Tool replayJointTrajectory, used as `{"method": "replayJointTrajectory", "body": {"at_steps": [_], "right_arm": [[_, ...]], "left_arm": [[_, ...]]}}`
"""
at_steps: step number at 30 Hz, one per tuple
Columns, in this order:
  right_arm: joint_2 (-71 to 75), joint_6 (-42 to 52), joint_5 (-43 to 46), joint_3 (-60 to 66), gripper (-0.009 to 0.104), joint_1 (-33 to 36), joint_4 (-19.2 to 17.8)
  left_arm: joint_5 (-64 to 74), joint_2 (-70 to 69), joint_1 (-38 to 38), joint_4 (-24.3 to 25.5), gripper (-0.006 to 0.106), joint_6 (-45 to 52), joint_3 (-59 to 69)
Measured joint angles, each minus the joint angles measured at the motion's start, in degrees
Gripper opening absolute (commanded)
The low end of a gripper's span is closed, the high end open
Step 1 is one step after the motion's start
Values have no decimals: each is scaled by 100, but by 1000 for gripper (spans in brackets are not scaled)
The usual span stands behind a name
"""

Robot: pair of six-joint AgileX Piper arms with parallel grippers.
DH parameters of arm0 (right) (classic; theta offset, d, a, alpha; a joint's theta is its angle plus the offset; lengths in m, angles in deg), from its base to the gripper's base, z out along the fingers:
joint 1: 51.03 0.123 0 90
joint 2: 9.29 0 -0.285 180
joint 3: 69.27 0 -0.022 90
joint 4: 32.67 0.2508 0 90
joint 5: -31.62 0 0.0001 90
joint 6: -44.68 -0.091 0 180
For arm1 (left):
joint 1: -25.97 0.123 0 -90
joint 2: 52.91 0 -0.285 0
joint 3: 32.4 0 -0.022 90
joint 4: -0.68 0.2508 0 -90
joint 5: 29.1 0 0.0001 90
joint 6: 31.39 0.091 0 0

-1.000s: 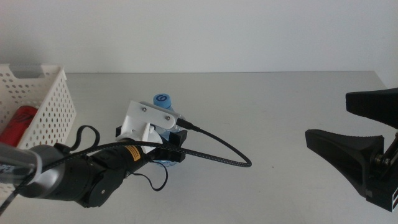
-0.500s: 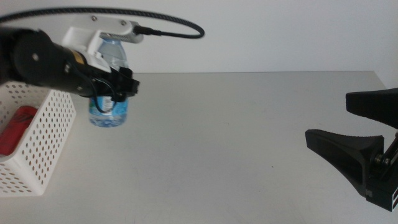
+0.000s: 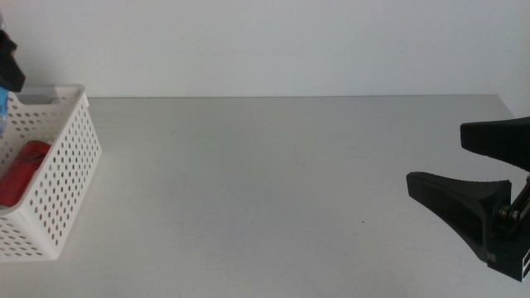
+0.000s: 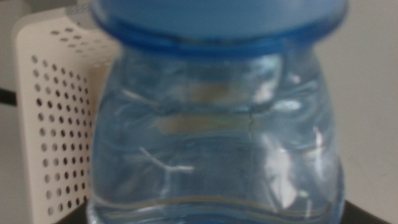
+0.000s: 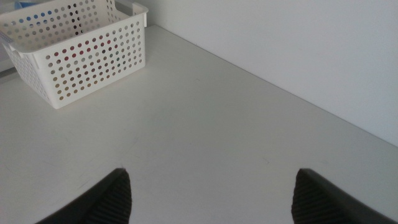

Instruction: Use arms to grab the bottles and put them into the dustbin to the left of the table.

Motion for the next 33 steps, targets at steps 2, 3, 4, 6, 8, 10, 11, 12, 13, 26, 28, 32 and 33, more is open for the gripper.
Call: {"method": "replayJointTrajectory", "body": {"at_steps": [2,3,4,6,8,10,11,12,13,26,28,32,33], "right_arm": [[0,0,0,0,66,0,0],[0,0,0,0,66,0,0],[0,0,0,0,66,0,0],[0,0,0,0,66,0,0],[0,0,0,0,66,0,0],[0,0,0,0,66,0,0],[0,0,0,0,66,0,0],[0,0,0,0,66,0,0],[0,0,0,0,66,0,0],[0,0,0,0,66,0,0],[0,0,0,0,66,0,0],[0,0,0,0,66,0,0],[0,0,0,0,66,0,0]], "left_arm": [[63,117,299,13,-2,20,-11],[77,197,425,19,-2,25,-11],[85,287,533,23,-2,37,-11],[79,467,684,60,-2,37,-11],[45,699,756,106,-2,37,-11],[-5,943,761,130,-2,37,-11],[-43,1091,761,130,-2,37,-11],[-73,1245,761,130,-2,37,-11],[-99,1394,761,125,-2,37,-11],[-320,2560,761,148,28,31,-11],[-332,2576,761,175,41,37,-32],[-348,2587,761,170,73,151,-44],[-356,2587,761,150,79,168,-44]]}}
